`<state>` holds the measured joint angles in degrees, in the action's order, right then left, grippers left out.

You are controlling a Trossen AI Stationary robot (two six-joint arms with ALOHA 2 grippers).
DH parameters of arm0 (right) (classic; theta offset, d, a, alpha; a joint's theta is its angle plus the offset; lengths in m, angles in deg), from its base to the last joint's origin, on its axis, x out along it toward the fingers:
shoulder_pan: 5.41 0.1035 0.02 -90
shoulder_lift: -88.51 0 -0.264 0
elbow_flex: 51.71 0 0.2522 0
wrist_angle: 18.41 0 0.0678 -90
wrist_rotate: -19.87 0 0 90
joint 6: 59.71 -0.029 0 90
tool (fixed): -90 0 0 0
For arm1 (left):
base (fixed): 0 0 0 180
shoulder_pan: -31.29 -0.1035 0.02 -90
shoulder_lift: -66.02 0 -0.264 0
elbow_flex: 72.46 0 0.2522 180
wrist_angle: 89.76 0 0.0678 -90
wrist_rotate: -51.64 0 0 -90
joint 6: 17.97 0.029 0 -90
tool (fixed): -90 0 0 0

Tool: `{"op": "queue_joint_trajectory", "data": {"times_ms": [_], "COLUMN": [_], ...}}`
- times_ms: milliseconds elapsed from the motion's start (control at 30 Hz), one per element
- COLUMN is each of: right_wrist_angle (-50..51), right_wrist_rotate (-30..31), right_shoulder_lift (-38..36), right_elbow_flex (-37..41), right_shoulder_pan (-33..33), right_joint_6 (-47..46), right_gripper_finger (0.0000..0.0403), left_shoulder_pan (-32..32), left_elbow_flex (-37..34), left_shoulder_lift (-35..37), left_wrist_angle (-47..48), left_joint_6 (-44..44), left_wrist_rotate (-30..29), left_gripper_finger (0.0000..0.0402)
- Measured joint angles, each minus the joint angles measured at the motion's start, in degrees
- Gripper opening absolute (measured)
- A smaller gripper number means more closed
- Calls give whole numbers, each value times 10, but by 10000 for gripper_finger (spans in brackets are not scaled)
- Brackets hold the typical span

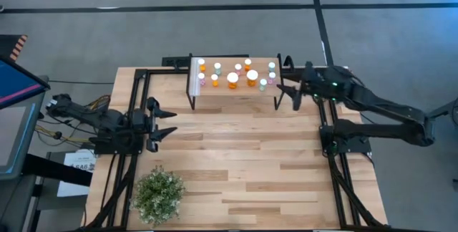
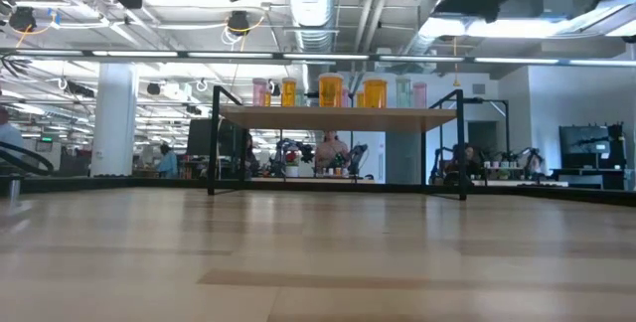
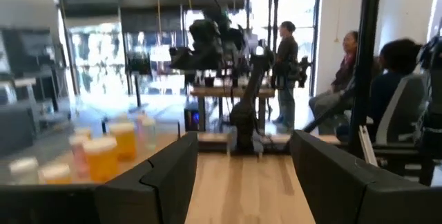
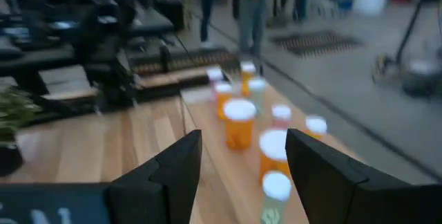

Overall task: Pick and place medicine bottles onto shelf by color
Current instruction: Return to Home Position

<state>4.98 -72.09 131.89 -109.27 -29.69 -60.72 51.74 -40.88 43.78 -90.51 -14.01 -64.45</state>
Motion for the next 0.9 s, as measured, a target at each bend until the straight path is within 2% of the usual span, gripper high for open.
{"op": "queue_joint_trajectory", "data": {"times_ms": [100,333,500,633,767,900], "right_wrist_angle": [-8,-128,-190,-198,-206,-216], "right_wrist_rotate": [0,-3,-12,-12,-12,-15], "right_shoulder_lift": [-41,-124,-164,-183,-208,-244], "right_elbow_flex": [17,122,190,238,273,311], "right_shoulder_pan": [23,65,71,70,65,68], "right_joint_6": [17,64,89,92,92,90], "right_gripper_finger": [221,167,112,64,16,12], "left_shoulder_pan": [0,0,0,0,0,0], "left_elbow_flex": [0,0,0,0,-19,-57], "left_shoulder_lift": [30,112,152,167,175,178], "left_wrist_angle": [16,69,127,174,183,164], "left_joint_6": [21,46,34,9,3,-2], "left_wrist_rotate": [2,17,32,33,44,50], "left_gripper_finger": [219,206,149,83,16,8]}}
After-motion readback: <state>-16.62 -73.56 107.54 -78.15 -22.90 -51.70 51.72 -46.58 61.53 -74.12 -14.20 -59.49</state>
